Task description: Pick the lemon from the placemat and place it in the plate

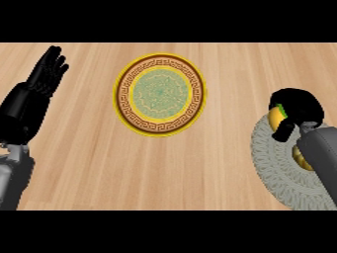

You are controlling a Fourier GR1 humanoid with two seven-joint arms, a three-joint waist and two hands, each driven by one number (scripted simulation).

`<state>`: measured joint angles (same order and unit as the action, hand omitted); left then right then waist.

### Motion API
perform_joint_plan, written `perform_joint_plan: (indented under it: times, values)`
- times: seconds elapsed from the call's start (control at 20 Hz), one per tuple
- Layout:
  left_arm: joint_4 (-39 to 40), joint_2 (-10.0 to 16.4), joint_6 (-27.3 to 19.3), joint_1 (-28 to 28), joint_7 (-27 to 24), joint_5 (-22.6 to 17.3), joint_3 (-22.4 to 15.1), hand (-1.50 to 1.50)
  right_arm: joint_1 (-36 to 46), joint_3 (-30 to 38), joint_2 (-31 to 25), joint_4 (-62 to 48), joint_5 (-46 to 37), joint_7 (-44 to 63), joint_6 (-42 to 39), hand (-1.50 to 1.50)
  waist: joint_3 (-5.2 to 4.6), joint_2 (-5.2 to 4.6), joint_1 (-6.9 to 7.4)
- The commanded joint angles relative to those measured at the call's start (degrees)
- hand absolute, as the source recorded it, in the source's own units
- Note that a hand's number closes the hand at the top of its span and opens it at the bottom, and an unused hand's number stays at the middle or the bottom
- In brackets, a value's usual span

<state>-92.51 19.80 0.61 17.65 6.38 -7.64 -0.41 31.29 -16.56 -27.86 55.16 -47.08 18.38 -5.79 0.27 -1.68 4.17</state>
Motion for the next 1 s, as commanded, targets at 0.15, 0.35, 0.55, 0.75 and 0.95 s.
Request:
perform_joint_plan:
  times: [0.15, 0.35, 0.55, 0.75, 0.95]
  values:
    - [-0.7, -0.7, 1.3, 1.1, -0.7, 0.2, -2.0, 0.0, 9.8, 0.5, -7.4, -4.6, 1.0, -24.7, 1.9, 1.5, 0.34, -1.4, 3.78]
    - [0.2, -1.5, 1.0, 0.2, -2.5, 1.2, -2.6, 0.0, 13.2, 2.4, -8.2, -9.6, 3.7, -38.1, 3.7, 1.5, 0.18, -1.28, 3.28]
    - [1.7, -1.5, 0.2, 2.5, -0.8, 0.9, -1.6, 0.0, 19.1, 6.8, -8.9, -12.5, 10.2, -51.0, 0.2, 1.5, 0.13, -0.86, 1.93]
    - [1.1, -1.6, -0.1, 1.5, -0.8, 1.8, -2.0, 0.0, 21.0, 10.1, -4.4, -17.1, 15.9, -61.1, -1.6, 1.5, 0.08, -0.46, 1.75]
    - [2.6, -2.1, -1.0, 3.1, 0.3, 2.0, -1.5, 0.0, 27.8, 11.4, -1.4, -21.5, 19.6, -65.8, -10.6, 1.5, -0.13, 0.32, -0.03]
